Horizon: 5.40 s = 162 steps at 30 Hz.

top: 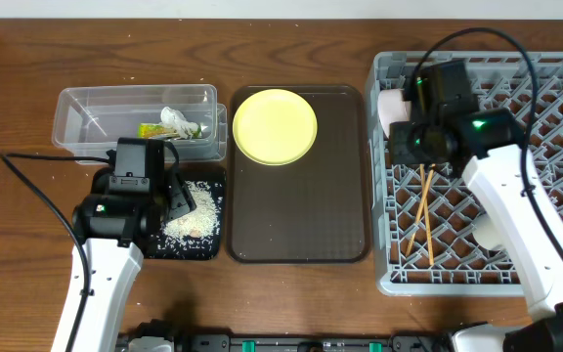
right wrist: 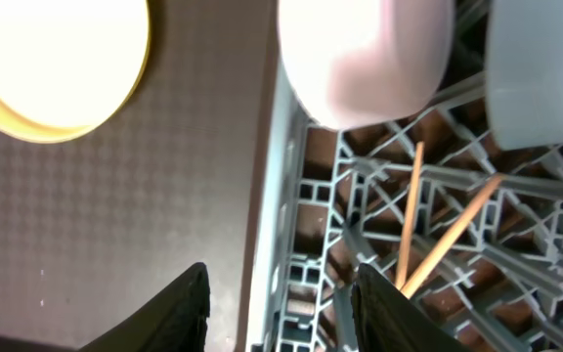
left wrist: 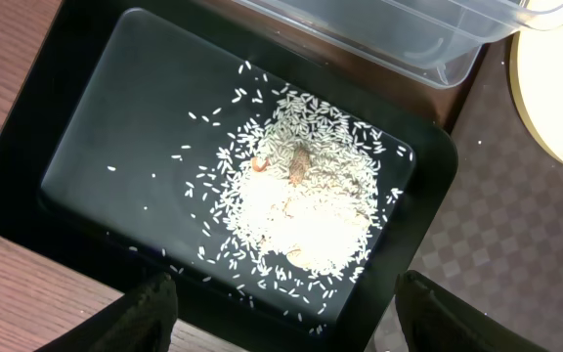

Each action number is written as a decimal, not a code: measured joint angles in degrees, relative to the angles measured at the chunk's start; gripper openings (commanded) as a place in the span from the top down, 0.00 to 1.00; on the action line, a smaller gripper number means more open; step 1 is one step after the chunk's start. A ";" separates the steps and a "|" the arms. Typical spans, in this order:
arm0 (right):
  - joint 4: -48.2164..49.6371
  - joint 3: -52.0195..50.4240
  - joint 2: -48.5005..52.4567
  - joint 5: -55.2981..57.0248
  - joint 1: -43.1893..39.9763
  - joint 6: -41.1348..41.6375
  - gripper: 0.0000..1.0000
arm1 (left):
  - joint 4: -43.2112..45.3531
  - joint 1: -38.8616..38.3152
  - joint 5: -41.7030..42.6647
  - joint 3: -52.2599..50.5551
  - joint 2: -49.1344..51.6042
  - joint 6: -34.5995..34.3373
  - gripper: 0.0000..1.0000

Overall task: Sort waste into correct bins and load items into the dishwasher rack
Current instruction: 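Insert the second chopstick upright into the rack beside the first, then reach the right gripper to the yellow plate and grasp its rim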

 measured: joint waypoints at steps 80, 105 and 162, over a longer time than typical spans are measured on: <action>18.82 -24.63 0.11 13.38 -5.70 21.40 0.92 | 0.00 0.00 0.00 -0.02 0.00 0.00 0.26; 4.44 -14.47 -8.15 9.49 -5.70 8.83 0.99 | 0.00 0.00 0.00 -0.02 0.00 0.00 0.26; 40.15 -4.59 27.47 -1.77 13.68 16.44 0.46 | 0.00 0.00 0.00 -0.02 -0.02 0.00 0.26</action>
